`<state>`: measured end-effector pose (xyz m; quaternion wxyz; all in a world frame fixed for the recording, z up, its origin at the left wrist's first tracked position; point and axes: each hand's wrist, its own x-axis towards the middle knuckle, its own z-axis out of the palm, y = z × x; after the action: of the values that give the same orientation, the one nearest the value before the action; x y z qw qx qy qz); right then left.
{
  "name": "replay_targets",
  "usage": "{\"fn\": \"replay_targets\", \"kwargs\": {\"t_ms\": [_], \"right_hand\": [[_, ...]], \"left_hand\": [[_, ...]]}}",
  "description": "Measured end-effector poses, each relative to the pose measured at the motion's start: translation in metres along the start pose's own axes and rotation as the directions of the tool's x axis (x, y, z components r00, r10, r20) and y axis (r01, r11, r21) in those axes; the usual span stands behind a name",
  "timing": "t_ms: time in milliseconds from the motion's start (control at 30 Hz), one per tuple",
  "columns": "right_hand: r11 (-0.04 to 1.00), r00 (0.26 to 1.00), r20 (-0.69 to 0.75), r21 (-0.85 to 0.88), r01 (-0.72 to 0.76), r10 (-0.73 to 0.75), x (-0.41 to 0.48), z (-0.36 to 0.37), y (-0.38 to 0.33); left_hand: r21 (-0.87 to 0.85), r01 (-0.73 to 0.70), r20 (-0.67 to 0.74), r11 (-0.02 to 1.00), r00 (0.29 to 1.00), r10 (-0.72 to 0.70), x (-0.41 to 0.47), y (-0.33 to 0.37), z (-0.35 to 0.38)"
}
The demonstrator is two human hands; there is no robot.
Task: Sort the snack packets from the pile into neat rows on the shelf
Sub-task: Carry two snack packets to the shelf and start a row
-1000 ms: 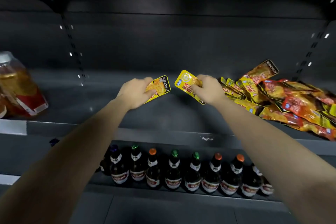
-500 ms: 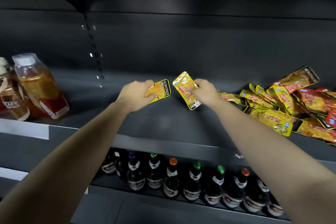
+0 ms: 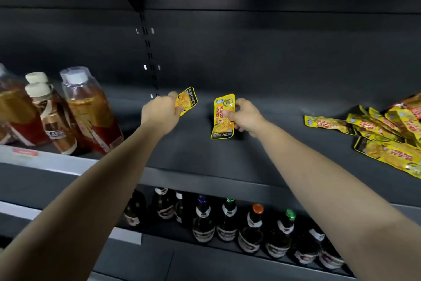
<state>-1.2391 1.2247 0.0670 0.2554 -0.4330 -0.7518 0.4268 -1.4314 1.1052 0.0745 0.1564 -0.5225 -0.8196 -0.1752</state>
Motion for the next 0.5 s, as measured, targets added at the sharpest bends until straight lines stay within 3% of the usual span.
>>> {"fn": "replay_targets", "kwargs": {"t_ms": [167, 500], "right_hand": [[1.0, 1.0, -0.019, 0.0, -0.009, 0.009, 0.018, 0.034, -0.006], [0.965, 0.995, -0.093, -0.262, 0.013, -0.039, 0.053, 0.074, -0.022]], "left_hand": [[0.053, 0.055, 0.001, 0.997, 0.998, -0.055, 0.008, -0.023, 0.002], [0.026, 0.143, -0.026, 0.989, 0.989, -0.142, 0.024, -0.049, 0.014]]}}
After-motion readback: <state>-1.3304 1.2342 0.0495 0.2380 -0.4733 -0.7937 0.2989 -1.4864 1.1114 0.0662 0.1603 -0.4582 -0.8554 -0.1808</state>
